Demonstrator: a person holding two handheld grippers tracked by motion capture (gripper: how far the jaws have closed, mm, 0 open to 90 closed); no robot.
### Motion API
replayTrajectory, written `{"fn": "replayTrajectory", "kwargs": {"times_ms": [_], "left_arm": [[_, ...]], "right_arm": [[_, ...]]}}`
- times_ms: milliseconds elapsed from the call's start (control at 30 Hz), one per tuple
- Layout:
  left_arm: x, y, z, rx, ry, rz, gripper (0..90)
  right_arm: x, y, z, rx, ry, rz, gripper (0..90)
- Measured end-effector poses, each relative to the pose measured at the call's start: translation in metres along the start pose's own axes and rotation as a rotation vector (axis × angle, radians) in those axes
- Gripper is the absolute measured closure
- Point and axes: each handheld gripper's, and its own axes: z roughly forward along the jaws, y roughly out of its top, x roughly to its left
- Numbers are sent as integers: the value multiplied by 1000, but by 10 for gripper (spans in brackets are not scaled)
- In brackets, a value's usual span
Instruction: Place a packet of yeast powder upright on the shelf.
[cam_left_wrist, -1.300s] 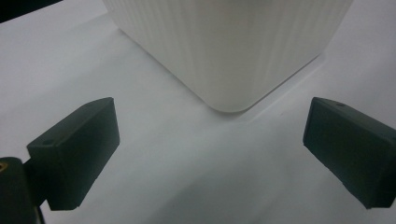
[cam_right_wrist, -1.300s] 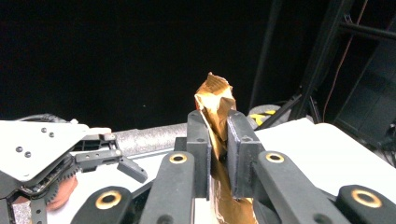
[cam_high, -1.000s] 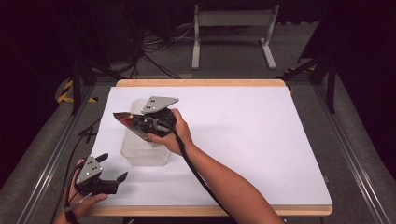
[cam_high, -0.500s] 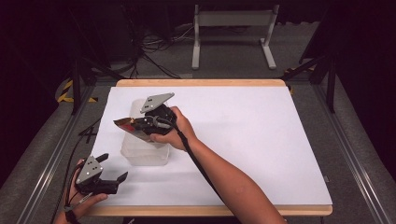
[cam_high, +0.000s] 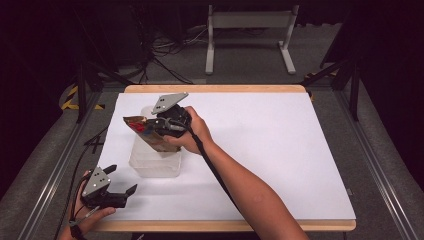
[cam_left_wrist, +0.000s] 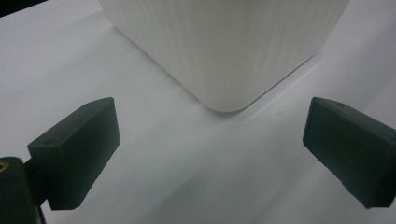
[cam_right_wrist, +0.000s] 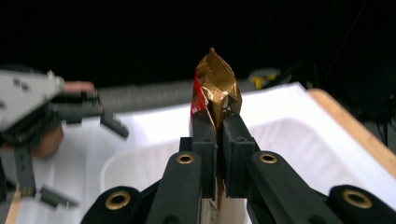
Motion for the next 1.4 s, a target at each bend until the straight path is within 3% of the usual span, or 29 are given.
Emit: {"fn": "replayTrajectory", "kwargs": {"times_ms": [167,500,733,1233,1400], "left_arm": [[0,0,-1,-6,0,-2,48],[0,0,-1,-11,-4,-3,47],[0,0,-2,-20,-2,-13,46],[0,1,-1,-12,0,-4,46],[0,1,0,-12,-2,-5,46]], "right_arm": [[-4,-6,2,-100,13,27,854],[-5,-33,6,-161,18,52,850],[-5,-54,7,-144,17,61,842],[-9,-64,-1,-89,-11,40,821],[-13,-67,-2,-87,-10,60,814]]}}
